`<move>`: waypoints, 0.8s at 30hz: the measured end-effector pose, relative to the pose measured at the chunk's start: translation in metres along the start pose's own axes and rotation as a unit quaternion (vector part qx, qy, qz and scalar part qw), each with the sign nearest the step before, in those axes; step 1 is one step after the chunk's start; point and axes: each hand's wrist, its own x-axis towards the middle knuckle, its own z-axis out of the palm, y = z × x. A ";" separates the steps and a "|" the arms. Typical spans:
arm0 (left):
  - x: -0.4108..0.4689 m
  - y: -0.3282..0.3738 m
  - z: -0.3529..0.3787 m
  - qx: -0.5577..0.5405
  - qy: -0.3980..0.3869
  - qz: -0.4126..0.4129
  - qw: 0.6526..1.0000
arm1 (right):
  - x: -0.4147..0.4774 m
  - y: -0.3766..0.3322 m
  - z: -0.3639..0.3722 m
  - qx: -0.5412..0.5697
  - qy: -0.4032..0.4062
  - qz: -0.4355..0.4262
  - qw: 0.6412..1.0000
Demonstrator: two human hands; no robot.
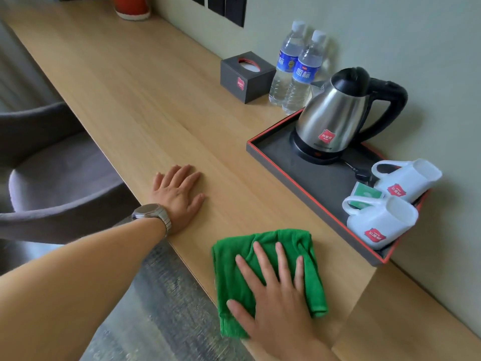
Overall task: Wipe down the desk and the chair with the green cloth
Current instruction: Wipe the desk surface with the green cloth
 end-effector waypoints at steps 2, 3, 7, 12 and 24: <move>0.000 -0.001 -0.001 0.002 0.000 -0.002 1.000 | 0.032 0.003 -0.005 -0.005 -0.004 0.041 0.999; 0.000 -0.002 -0.001 0.001 0.003 -0.001 1.000 | 0.050 0.005 -0.007 -0.015 -0.001 0.059 0.998; 0.001 -0.004 0.002 -0.007 0.012 0.005 1.000 | 0.114 0.011 -0.005 -0.032 0.019 0.108 0.993; 0.001 -0.004 -0.001 -0.021 0.028 0.013 0.999 | 0.152 0.000 -0.002 -0.012 0.028 0.150 0.988; 0.002 -0.012 -0.018 -0.269 0.015 -0.047 0.962 | 0.118 -0.063 -0.014 0.007 -0.021 -0.021 1.000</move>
